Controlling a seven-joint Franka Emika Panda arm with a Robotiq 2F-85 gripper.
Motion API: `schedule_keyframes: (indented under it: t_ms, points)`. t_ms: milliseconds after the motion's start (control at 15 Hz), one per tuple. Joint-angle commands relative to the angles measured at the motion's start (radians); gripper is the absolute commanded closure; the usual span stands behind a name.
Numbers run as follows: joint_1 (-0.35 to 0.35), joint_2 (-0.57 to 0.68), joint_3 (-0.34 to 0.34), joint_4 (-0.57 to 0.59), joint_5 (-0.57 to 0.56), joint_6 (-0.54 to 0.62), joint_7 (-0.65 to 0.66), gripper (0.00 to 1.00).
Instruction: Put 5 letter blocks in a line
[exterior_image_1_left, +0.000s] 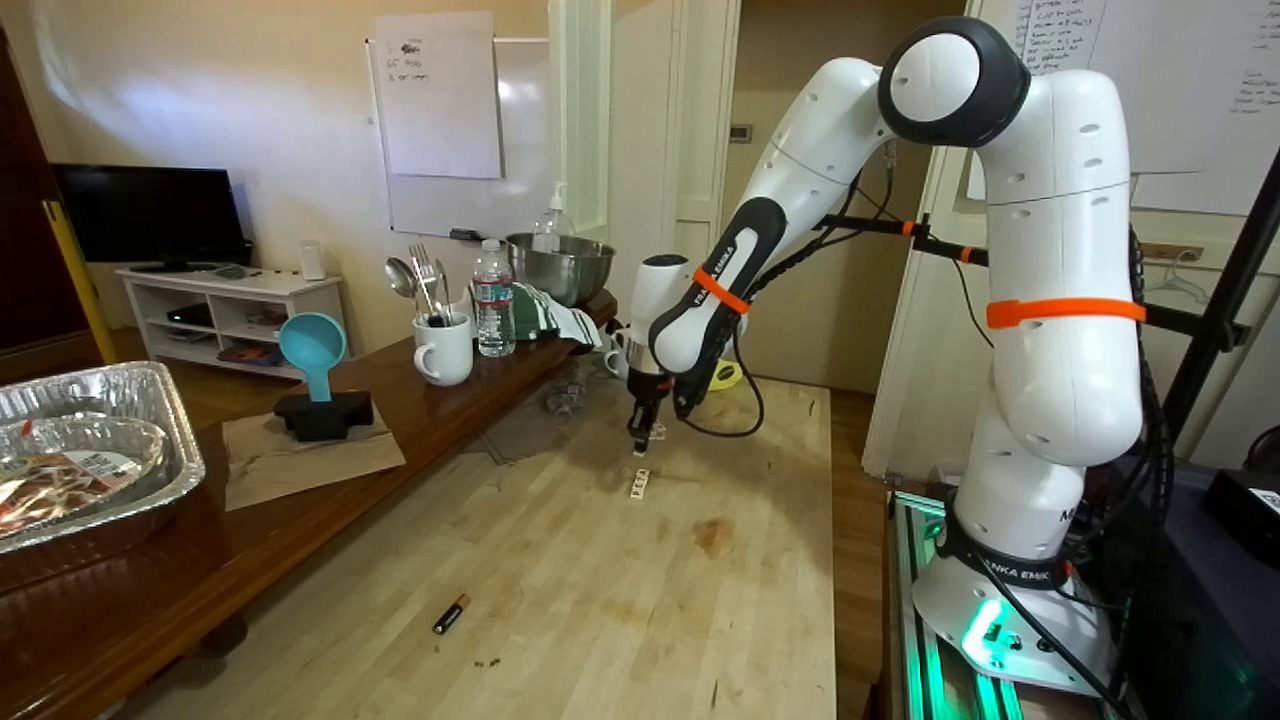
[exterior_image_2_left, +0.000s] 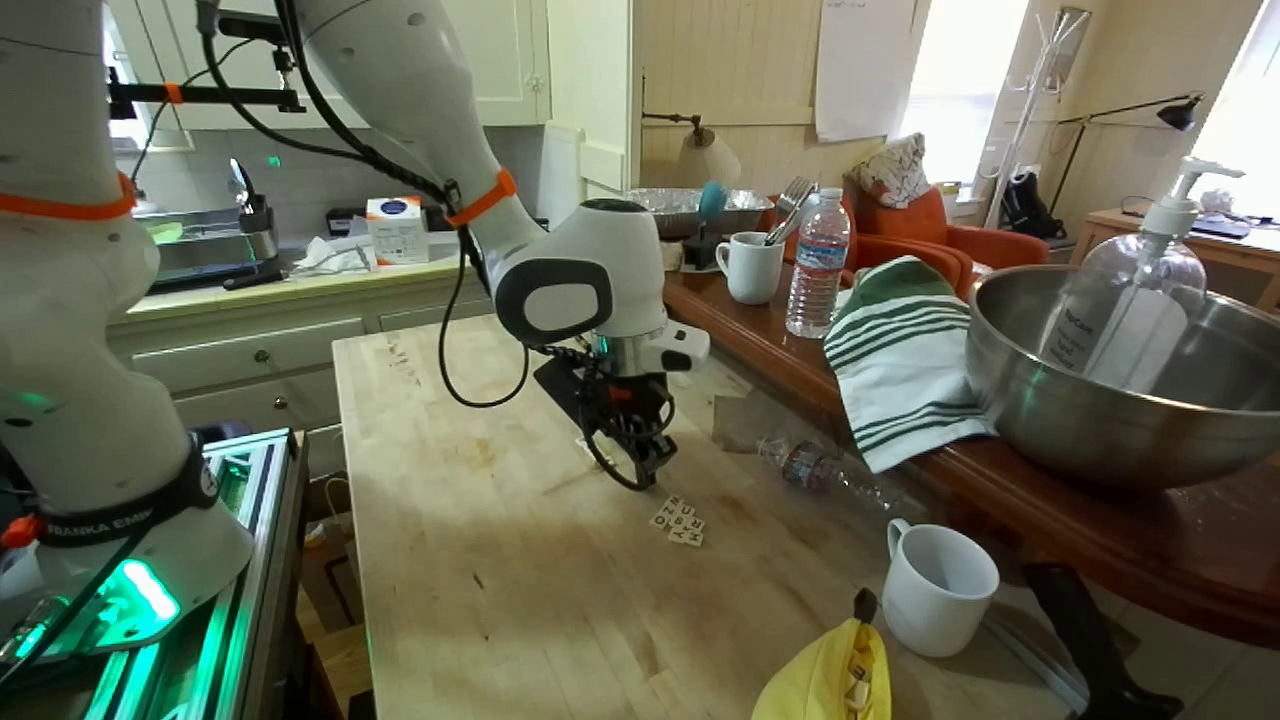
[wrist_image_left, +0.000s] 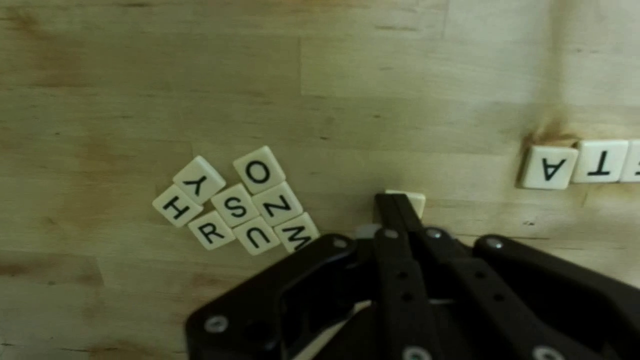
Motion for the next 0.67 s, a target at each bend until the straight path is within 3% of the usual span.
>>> schedule_keyframes:
  t_ms: [0,600]
  points:
    - [-0.005,0.001,0.027,-0.041,0.025,0.013,-0.035,1.00]
    - [-0.005,-0.020,0.056,-0.075,0.032,-0.001,-0.089,1.00]
